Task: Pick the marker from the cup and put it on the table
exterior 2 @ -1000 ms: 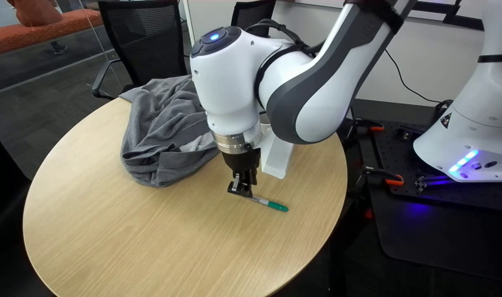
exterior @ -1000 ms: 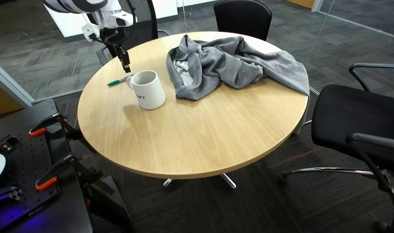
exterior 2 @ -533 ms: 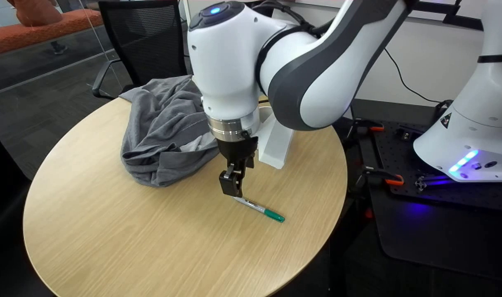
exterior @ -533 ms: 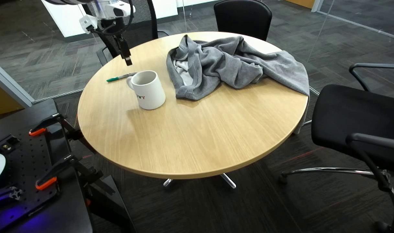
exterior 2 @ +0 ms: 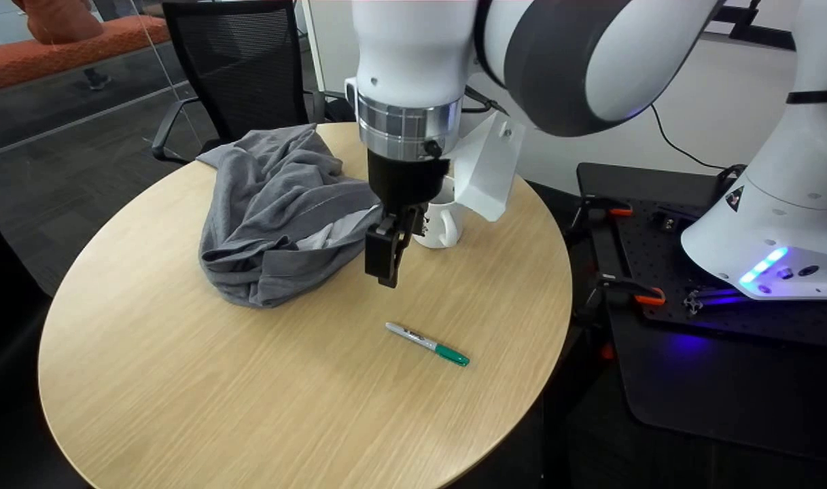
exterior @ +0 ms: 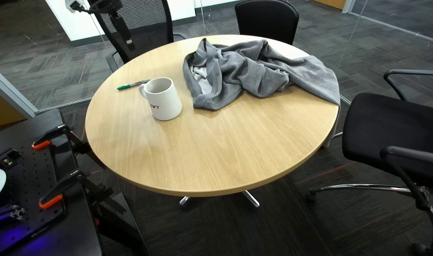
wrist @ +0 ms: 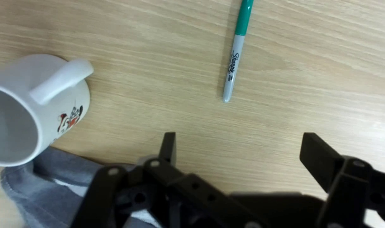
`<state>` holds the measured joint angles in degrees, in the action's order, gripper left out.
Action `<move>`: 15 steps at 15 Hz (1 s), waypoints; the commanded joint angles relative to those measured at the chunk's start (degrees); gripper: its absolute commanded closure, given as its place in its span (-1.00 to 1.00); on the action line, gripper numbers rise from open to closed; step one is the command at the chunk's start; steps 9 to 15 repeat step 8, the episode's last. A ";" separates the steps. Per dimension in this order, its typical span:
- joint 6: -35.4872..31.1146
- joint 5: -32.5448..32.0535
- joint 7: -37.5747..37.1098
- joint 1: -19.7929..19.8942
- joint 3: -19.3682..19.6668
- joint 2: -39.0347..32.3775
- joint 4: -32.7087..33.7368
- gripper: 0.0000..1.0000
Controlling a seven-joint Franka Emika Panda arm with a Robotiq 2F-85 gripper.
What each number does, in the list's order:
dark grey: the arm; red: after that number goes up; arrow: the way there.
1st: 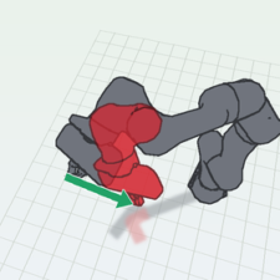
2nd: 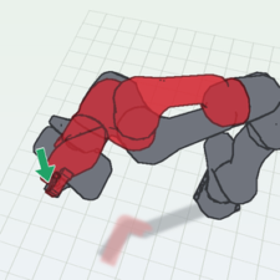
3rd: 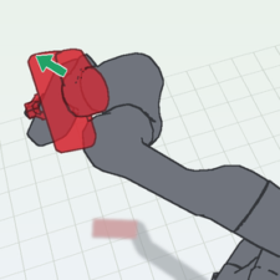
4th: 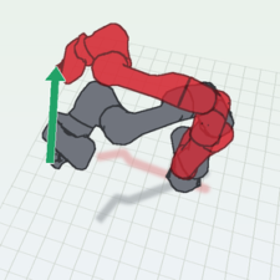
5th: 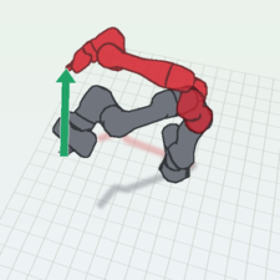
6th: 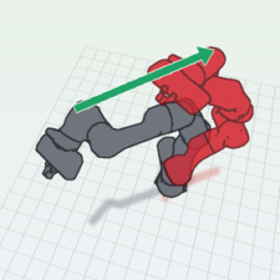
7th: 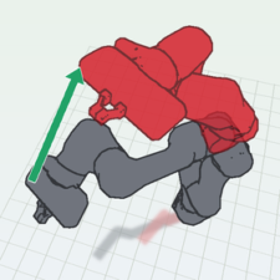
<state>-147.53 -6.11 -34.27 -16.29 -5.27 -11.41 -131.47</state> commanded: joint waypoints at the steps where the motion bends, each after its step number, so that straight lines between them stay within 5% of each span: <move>1: -0.43 -0.03 0.06 0.55 -0.60 1.52 -1.11 -1.00; 15: -0.47 -0.03 0.11 0.58 -0.68 1.55 -1.57 -1.00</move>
